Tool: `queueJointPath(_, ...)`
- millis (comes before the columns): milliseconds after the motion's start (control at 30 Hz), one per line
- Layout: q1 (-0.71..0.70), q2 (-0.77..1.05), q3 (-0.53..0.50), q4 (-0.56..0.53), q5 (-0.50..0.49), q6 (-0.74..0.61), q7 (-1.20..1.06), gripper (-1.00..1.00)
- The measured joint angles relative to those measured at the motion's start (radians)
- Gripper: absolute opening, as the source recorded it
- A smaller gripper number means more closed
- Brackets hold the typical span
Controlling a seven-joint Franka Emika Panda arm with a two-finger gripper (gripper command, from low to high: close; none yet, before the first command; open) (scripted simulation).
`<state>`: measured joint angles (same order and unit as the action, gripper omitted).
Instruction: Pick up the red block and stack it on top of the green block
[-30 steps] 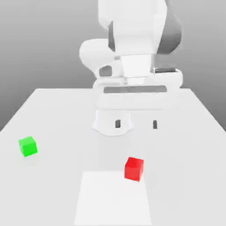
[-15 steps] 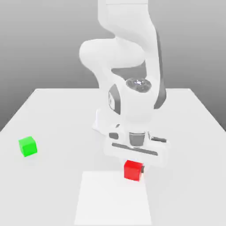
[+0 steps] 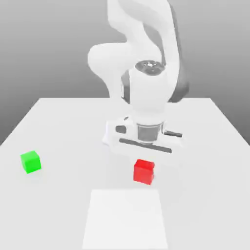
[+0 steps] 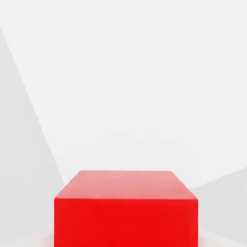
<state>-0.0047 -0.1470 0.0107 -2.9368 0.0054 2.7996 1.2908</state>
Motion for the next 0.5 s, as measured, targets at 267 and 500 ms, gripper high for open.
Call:
queueJointPath(267,-0.297,-0.03,-0.25,0.056,-0.1,-0.074,-0.085,-1.0)
queueJointPath(500,-0.558,-0.032,-0.47,0.105,-0.175,-0.129,-0.168,-1.0)
